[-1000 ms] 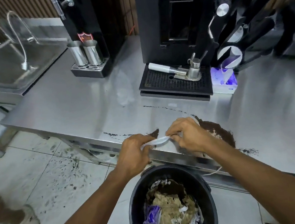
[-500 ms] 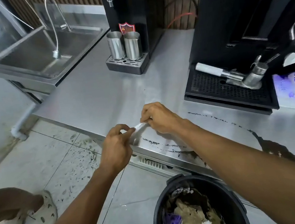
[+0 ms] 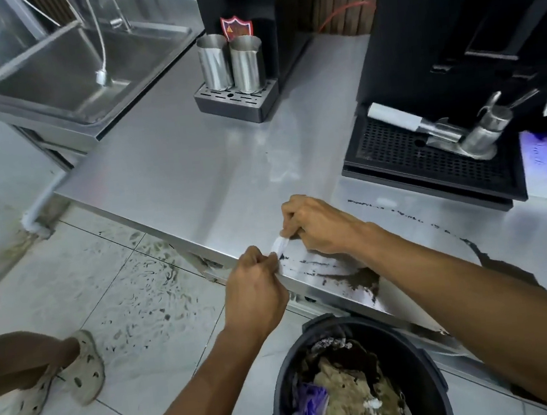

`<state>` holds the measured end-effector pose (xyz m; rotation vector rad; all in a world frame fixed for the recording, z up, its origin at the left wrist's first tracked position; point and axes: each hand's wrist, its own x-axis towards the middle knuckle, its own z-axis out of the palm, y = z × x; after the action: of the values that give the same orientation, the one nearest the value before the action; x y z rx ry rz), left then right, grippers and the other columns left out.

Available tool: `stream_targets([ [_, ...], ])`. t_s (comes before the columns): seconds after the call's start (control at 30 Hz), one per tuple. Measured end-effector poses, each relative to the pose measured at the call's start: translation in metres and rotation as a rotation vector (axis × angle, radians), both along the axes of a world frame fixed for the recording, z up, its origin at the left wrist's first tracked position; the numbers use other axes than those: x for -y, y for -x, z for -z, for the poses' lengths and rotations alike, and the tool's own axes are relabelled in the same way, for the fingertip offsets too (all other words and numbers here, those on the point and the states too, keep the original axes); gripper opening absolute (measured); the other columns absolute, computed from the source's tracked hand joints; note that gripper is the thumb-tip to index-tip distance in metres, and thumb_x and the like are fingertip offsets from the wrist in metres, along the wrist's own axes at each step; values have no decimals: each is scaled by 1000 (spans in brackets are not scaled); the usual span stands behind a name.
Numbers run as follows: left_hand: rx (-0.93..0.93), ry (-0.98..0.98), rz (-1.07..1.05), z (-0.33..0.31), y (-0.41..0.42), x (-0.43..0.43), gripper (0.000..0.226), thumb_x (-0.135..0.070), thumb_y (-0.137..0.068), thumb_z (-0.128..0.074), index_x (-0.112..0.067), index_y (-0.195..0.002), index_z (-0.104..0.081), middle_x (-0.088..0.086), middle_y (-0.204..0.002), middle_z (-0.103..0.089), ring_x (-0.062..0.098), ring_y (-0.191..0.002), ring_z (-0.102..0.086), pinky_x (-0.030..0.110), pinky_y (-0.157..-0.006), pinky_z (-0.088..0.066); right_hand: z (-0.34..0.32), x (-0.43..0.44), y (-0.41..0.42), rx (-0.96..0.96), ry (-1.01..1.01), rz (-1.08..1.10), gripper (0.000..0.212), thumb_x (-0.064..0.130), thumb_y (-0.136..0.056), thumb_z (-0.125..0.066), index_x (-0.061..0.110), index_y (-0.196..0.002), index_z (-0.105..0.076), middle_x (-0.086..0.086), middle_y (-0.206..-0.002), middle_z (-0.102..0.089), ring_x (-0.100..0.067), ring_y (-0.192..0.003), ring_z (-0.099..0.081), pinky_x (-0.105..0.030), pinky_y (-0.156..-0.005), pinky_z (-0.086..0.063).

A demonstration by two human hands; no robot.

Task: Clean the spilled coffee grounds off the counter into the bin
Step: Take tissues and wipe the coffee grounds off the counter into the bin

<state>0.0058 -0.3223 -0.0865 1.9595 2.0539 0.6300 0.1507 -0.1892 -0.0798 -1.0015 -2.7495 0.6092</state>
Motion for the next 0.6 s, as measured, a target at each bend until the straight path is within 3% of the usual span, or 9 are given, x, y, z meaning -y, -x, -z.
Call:
stream_targets([
  [0.23,2,17,31,-2,-80,25,28,-10,-72,-40,-11,-78,-68,0,-73,-44,24,-57,-49,36,-45,-46,1,25,-80,-60,23,17,20,-1,-85,-66,12,-94,-79,2,-76,-60,-17,-85,-52,-38,-75,-50],
  [0.4,27,21,82,-6,-132,43,30,-7,-69,-40,-7,-81,-68,4,-73,-50,26,-60,-53,33,-46,-46,7,46,-138,-98,12,70,34,-13,-78,-60,13,-90,-79,3,-74,-63,-17,-80,-57,-35,-70,-53],
  [0.6,18,78,138,-9,-160,51,32,-3,-72,-49,-13,-92,-71,2,-80,-55,24,-65,-56,36,-51,-51,-2,64,-180,-77,93,152,25,-6,-84,-63,11,-89,-80,1,-79,-65,-13,-82,-60,-30,-74,-54],
])
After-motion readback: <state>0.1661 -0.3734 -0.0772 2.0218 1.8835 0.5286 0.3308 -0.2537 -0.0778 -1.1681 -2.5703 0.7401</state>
